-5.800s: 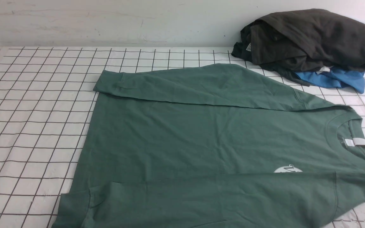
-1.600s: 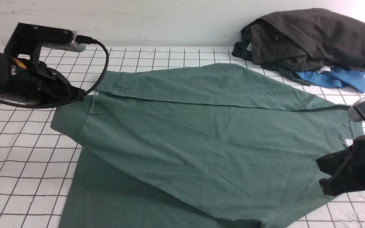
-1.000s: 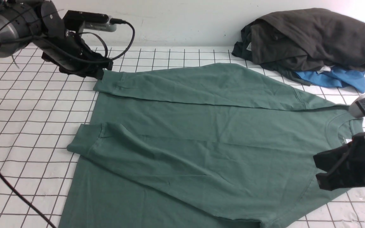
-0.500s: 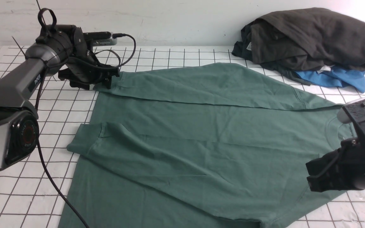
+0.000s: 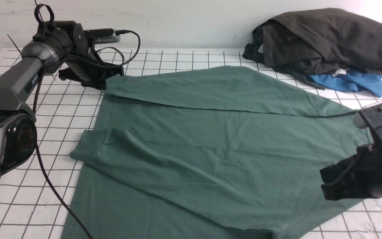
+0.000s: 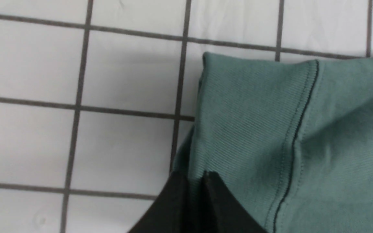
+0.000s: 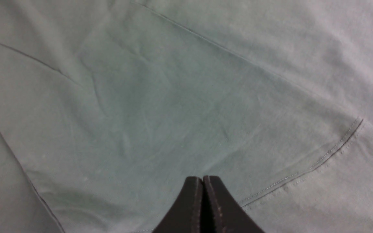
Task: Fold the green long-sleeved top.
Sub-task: Use the left arm to drag and drop the cuff onto the cuff closest to the left arm, then use both arms simultaneously to clamp the lower edge of the clothing fabric
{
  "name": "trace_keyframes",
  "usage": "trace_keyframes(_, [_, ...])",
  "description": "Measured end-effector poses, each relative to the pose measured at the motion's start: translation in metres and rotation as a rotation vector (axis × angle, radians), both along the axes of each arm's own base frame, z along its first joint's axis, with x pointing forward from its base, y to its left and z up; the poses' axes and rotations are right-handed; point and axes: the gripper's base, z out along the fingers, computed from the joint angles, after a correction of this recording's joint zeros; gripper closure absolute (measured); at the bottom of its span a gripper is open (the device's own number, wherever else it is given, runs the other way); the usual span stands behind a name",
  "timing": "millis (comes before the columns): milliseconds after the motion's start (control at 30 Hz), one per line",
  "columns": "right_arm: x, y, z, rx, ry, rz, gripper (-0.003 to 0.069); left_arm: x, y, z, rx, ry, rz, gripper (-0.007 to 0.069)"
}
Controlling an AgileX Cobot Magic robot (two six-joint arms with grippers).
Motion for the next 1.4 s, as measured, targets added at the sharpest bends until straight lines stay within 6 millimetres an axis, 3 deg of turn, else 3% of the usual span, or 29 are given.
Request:
trace_keyframes(33, [0.000, 0.000, 0.000, 0.000, 0.005, 0.002, 0.0669, -0.006, 0.000, 0.020, 0.007, -0.001, -0.024, 0.0602])
trace_keyframes(133, [-0.002, 0.000, -0.001, -0.010, 0.020, 0.012, 0.0669, -0.025, -0.003, 0.057, 0.008, 0.059, -0.085, 0.0602])
trace_keyframes(200, [-0.002, 0.000, -0.002, -0.017, 0.025, 0.017, 0.0669, -0.033, -0.005, 0.070, 0.005, 0.081, -0.118, 0.0602])
trace_keyframes(233, [-0.003, -0.001, -0.002, -0.027, 0.033, 0.025, 0.0669, -0.047, -0.010, 0.091, -0.006, 0.090, -0.160, 0.0602])
trace_keyframes(267, [-0.003, -0.001, -0.002, -0.029, 0.033, 0.026, 0.0669, -0.047, -0.011, 0.088, -0.007, 0.100, -0.165, 0.0602])
trace_keyframes(367, [-0.004, -0.001, -0.002, -0.043, 0.030, 0.036, 0.0669, -0.089, -0.026, 0.090, 0.002, 0.210, -0.248, 0.0602])
trace_keyframes(400, [-0.005, -0.002, -0.001, -0.042, 0.029, 0.036, 0.0669, -0.108, -0.030, 0.082, 0.008, 0.276, -0.273, 0.0602])
trace_keyframes(433, [-0.005, -0.002, -0.001, -0.042, 0.027, 0.036, 0.0669, -0.111, -0.030, 0.080, 0.008, 0.288, -0.276, 0.0602])
trace_keyframes(467, [-0.006, -0.002, 0.001, -0.040, 0.019, 0.036, 0.0669, -0.138, -0.031, 0.066, 0.016, 0.382, -0.298, 0.0602])
trace_keyframes(500, [-0.006, -0.002, 0.001, -0.040, 0.020, 0.036, 0.0669, -0.144, -0.031, 0.062, 0.016, 0.406, -0.299, 0.0602])
trace_keyframes(533, [-0.006, -0.002, 0.002, -0.039, 0.013, 0.036, 0.0669, -0.168, -0.027, 0.050, 0.033, 0.480, -0.304, 0.0602])
trace_keyframes(600, [-0.006, -0.002, 0.003, -0.029, 0.005, 0.029, 0.0669, -0.186, -0.023, 0.043, 0.048, 0.514, -0.303, 0.0602])
trace_keyframes(833, [-0.005, -0.001, 0.004, -0.002, 0.002, 0.013, 0.0669, -0.199, -0.024, 0.070, 0.020, 0.413, -0.299, 0.0596])
trace_keyframes(967, [-0.006, 0.000, 0.003, -0.002, 0.014, 0.016, 0.0669, -0.199, -0.022, 0.066, 0.052, 0.411, -0.302, 0.0554])
trace_keyframes(1000, [-0.007, 0.000, 0.003, -0.003, 0.022, 0.019, 0.0669, -0.198, -0.019, 0.059, 0.080, 0.415, -0.303, 0.0494])
trace_keyframes(1033, [-0.007, 0.000, 0.003, -0.003, 0.022, 0.019, 0.0669, -0.198, -0.019, 0.059, 0.084, 0.415, -0.304, 0.0486])
trace_keyframes(1133, [-0.008, 0.000, 0.002, -0.004, 0.036, 0.024, 0.0669, -0.197, -0.016, 0.052, 0.121, 0.432, -0.306, 0.0323])
trace_keyframes(1233, [-0.008, 0.000, 0.002, -0.007, 0.040, 0.029, 0.0669, -0.202, -0.016, 0.055, 0.123, 0.461, -0.307, 0.0226])
trace_keyframes(1333, [-0.009, 0.000, 0.002, -0.021, 0.041, 0.049, 0.0669, -0.210, -0.026, 0.066, 0.138, 0.450, -0.342, 0.0193])
trace_keyframes(1400, [-0.011, 0.001, 0.000, -0.051, 0.046, 0.109, 0.0669, -0.224, -0.054, 0.072, 0.177, 0.422, -0.451, 0.0195])
